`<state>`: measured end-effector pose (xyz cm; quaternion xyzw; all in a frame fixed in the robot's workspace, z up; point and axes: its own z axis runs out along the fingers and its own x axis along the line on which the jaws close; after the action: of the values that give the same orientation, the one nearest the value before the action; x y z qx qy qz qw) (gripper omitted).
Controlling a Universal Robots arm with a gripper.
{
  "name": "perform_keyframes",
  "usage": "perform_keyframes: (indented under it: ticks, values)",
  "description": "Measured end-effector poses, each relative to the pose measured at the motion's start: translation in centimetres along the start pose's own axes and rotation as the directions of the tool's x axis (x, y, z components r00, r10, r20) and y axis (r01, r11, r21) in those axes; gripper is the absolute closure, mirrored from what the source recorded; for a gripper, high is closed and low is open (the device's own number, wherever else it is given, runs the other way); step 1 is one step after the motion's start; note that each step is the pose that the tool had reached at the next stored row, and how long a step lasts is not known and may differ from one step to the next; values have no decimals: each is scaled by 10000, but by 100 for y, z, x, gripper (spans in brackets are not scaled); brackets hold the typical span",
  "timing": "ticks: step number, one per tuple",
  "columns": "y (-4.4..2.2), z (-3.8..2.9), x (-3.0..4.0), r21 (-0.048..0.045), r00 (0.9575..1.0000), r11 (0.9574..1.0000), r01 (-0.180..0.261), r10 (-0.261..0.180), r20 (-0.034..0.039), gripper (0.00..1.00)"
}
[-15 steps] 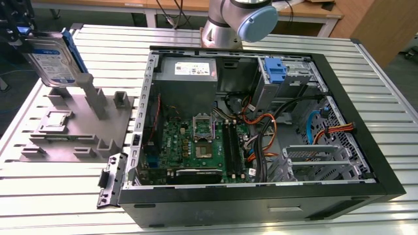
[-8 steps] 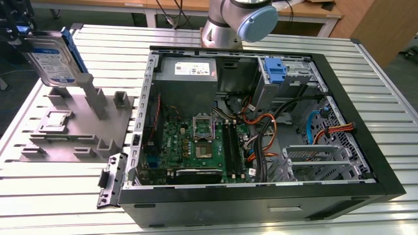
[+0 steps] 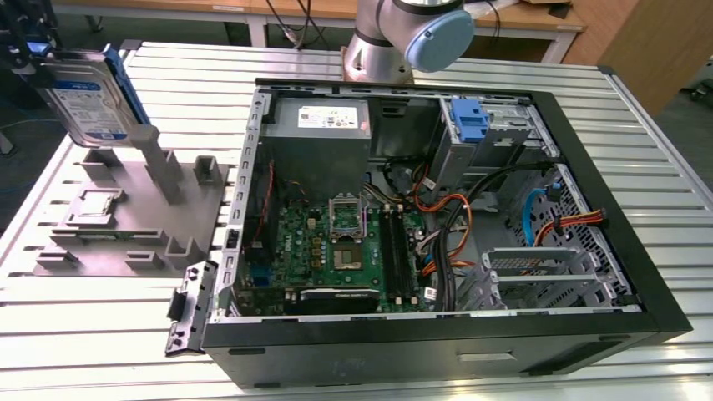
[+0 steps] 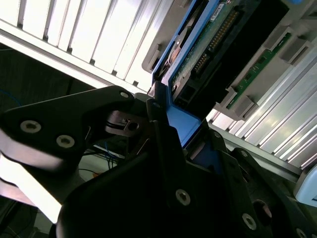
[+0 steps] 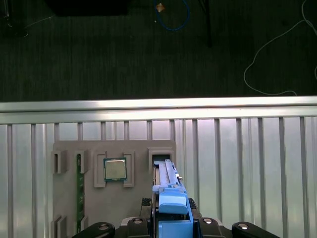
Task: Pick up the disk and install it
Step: 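Pick up the disk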
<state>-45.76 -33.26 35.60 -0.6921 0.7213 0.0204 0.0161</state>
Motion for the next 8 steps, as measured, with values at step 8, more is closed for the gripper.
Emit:
perform_keyframes:
  ticks: [8]
  values:
    - [0, -23, -1, 1, 10000, 10000, 0, 0, 0, 63]
